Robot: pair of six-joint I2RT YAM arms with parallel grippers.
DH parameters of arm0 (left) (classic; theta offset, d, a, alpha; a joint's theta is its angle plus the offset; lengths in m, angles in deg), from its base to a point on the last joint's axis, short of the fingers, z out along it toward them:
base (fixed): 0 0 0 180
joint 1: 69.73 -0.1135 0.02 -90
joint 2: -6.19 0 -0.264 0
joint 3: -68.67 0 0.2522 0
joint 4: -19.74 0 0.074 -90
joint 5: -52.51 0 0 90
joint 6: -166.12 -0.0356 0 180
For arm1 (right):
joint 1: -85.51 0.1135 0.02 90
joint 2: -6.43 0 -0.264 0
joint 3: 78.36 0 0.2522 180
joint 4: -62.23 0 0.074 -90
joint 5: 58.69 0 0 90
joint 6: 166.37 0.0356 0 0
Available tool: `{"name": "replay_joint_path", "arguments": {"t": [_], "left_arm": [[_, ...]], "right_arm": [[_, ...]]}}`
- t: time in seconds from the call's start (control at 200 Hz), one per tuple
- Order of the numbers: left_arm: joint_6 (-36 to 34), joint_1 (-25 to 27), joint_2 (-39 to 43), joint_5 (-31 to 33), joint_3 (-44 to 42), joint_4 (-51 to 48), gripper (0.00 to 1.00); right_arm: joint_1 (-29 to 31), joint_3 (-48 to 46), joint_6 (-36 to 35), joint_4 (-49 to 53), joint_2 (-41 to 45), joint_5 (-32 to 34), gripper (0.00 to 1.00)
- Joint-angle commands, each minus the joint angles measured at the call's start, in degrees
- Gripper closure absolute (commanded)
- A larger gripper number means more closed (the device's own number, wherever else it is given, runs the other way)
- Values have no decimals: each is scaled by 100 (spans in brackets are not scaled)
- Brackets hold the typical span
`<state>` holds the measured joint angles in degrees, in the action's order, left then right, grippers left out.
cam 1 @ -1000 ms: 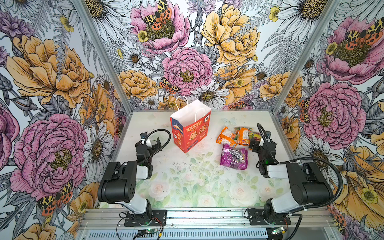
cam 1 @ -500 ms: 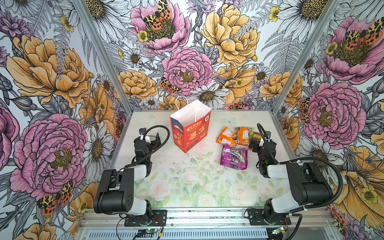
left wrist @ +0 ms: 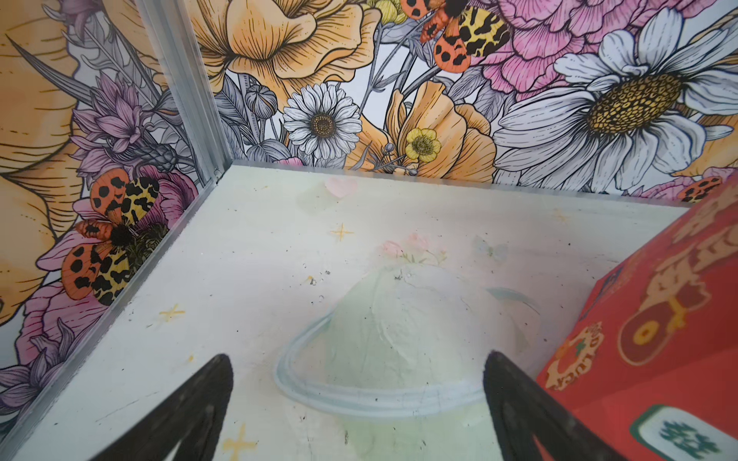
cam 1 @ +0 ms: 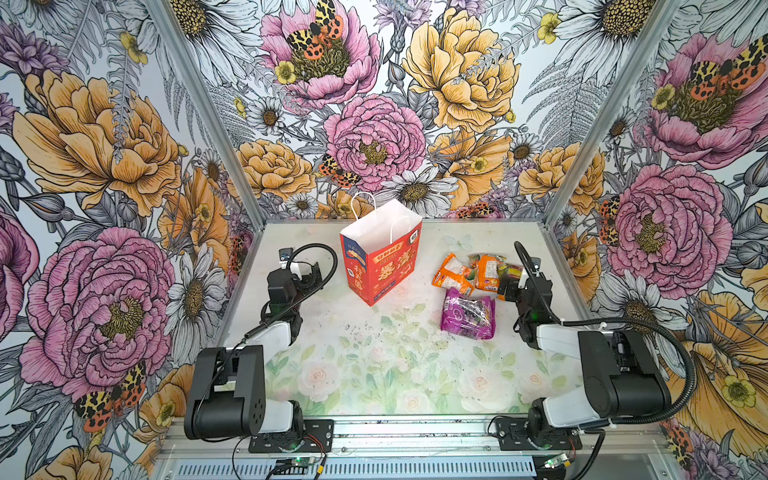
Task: Place the snacks into the paper bag
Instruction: 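Move the left gripper to the red paper bag while the right reaches over snacks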
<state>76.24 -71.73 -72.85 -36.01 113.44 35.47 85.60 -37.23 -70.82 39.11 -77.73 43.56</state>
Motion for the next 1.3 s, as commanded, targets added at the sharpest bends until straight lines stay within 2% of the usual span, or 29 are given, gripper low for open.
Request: {"name": "replay_joint_path", "arguments": {"t": [0.0,0.205,0.455,0.68,0.911,1.096,1.296], "left_arm": [[128,-23,166,-327,126,-127,1],[764,-211,-31,-1021,302,-52,1],[1551,-486,-874,-2193,942,-147,1],[1792,-426,-1010,-2371,1097,-23,1],[2258,-424,-1375,-3005,1388,-119,1],[2425,-311,-1609,-3021,1527,-159,1],[2423,-223,-1840,-3112,1888,-710,1]], "right_arm": [[47,424,-144,822,305,-188,1],[69,540,-26,1105,742,-254,1],[171,1324,261,2344,1136,-701,1],[335,1453,491,2546,1556,-843,1],[398,1710,685,2906,1605,-1032,1],[449,1688,737,2792,1565,-1114,2],[498,1650,731,2722,1517,-1129,2]]}}
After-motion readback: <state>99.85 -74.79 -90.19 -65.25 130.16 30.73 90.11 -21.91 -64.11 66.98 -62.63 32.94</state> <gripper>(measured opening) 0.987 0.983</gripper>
